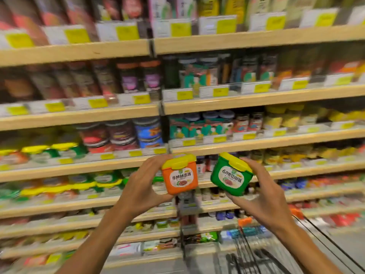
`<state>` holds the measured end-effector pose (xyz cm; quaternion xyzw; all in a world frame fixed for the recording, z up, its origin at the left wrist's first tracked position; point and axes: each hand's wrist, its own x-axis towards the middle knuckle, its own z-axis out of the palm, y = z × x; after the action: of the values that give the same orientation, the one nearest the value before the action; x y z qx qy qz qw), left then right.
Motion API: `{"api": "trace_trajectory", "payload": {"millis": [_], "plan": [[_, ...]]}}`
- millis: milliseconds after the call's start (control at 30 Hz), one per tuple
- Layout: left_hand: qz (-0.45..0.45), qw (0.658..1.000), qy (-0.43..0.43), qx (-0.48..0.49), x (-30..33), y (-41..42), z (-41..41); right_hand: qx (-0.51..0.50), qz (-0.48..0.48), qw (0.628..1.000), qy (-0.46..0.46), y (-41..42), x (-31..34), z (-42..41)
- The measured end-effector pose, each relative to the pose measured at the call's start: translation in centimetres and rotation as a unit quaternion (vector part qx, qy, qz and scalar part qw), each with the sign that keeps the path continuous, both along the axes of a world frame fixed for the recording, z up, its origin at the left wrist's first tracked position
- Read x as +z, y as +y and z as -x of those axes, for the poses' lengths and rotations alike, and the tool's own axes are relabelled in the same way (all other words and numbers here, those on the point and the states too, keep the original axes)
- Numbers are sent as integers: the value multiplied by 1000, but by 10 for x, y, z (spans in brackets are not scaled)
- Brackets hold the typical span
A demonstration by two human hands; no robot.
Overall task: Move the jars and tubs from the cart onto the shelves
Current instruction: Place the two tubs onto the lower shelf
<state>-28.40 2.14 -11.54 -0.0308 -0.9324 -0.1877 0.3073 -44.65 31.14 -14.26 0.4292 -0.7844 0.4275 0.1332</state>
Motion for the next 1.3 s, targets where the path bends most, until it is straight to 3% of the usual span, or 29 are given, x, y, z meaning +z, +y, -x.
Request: {"api": "trace_trajectory", "payload": {"millis": [267,633,967,1300], "plan": [[2,988,26,153,13,-84,-160,148,-2,988,52,-144,24,-74],[-17,964,69,256,24,-197,-338,231,4,970,69,-325,26,-207],[-37,955,77,284,15,-253,-397,278,-21,956,90,-412,37,-255],[-47,961,48,270,8,-321,-387,289,9,949,122,-486,35,-247]]}}
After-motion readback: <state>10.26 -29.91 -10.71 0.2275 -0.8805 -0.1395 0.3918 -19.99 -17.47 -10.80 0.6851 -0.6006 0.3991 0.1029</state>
